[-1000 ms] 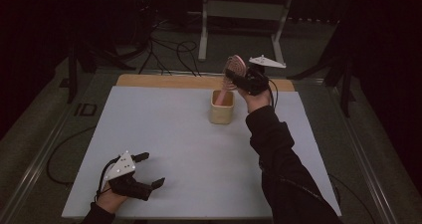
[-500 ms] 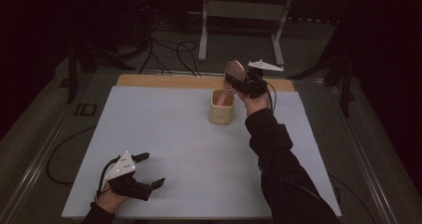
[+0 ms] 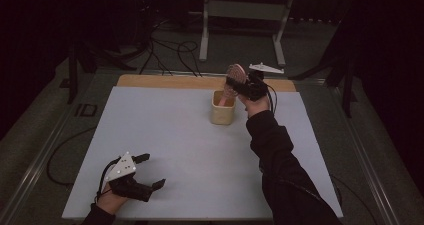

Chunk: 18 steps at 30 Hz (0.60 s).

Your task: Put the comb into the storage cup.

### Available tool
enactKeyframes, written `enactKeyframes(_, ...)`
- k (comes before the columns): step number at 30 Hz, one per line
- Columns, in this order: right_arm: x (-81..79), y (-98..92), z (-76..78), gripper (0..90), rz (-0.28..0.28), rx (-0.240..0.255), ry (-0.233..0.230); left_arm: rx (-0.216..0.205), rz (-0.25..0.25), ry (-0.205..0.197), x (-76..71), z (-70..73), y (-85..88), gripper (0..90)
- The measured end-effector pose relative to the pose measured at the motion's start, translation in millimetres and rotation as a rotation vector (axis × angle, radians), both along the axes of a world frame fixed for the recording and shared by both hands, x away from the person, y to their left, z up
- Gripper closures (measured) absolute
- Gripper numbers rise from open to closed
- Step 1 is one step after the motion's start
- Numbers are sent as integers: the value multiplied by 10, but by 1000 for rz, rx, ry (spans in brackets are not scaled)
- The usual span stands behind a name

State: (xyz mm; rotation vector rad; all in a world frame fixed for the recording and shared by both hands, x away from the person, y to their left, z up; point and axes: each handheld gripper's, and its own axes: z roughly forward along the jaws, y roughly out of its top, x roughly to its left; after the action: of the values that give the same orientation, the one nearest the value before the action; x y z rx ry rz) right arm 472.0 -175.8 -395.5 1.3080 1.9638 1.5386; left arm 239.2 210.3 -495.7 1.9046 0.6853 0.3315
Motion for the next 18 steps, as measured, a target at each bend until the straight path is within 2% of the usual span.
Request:
enactKeyframes(7,18,-29,-71,640,-3,4,24,1,-3,2,1,-6,-8,3)
enactKeyframes(12,42,-35,-143,639,1,-25,45,-1,-2,4,2,-8,-5,3)
enactKeyframes(18,60,-70,-168,637,0,-12,53,1,-4,6,6,-11,-5,3)
